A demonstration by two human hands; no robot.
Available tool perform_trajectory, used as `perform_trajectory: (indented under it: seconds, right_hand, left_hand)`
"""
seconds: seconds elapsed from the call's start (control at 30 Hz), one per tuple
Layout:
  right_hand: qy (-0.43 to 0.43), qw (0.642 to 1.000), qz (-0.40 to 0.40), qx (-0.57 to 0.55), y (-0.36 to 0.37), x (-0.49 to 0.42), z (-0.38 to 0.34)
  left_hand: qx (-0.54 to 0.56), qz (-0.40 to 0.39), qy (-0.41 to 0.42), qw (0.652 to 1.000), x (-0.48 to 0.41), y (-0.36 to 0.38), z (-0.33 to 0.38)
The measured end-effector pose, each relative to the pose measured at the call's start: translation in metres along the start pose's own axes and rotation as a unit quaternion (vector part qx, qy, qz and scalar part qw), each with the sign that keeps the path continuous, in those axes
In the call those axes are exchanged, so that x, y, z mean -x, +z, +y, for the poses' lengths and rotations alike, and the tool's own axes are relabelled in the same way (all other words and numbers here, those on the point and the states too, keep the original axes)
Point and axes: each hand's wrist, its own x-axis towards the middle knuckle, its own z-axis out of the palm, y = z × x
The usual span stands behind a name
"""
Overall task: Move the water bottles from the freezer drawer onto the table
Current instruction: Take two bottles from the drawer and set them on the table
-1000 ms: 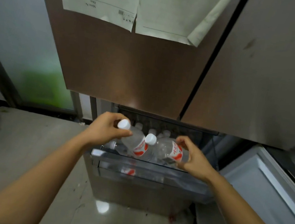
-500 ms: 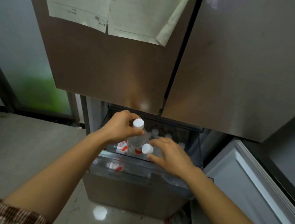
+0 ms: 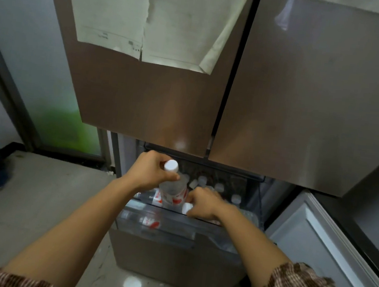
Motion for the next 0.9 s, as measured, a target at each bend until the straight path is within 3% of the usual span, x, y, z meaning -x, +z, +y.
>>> perform_trajectory:
  seconds: [0.1, 0.23, 0.47, 0.7, 0.9]
  right_hand:
    - [0.010, 0.998, -0.062, -0.007, -0.011, -0.005, -0.004]
    - [-0.017, 0.993, -0.094, 0.071, -0.022, 0.004, -0.005]
    - [-0.074, 0.974, 0.057, 0.208, -0.024, 0.047, 0.000]
    - [-0.031, 0.979, 0.197, 0.054, -0.063, 0.093, 0.019]
    - [-0.109, 0.934, 0.320, -0.115, -0.090, 0.097, -0.034]
  left_hand:
    - [-0.002, -0.002, -0.005, 1.000, 0.001, -0.001, -0.001]
    - [0.013, -0.015, -0.004, 1.000, 0.003, -0.001, -0.006]
    - [0.026, -0.019, 0.021, 0.999, 0.005, 0.013, 0.000]
    - [0.028, 0.056, 0.032, 0.998, 0.016, 0.000, 0.018]
    - [0.086, 0.149, 0.033, 0.984, 0.054, -0.059, 0.030]
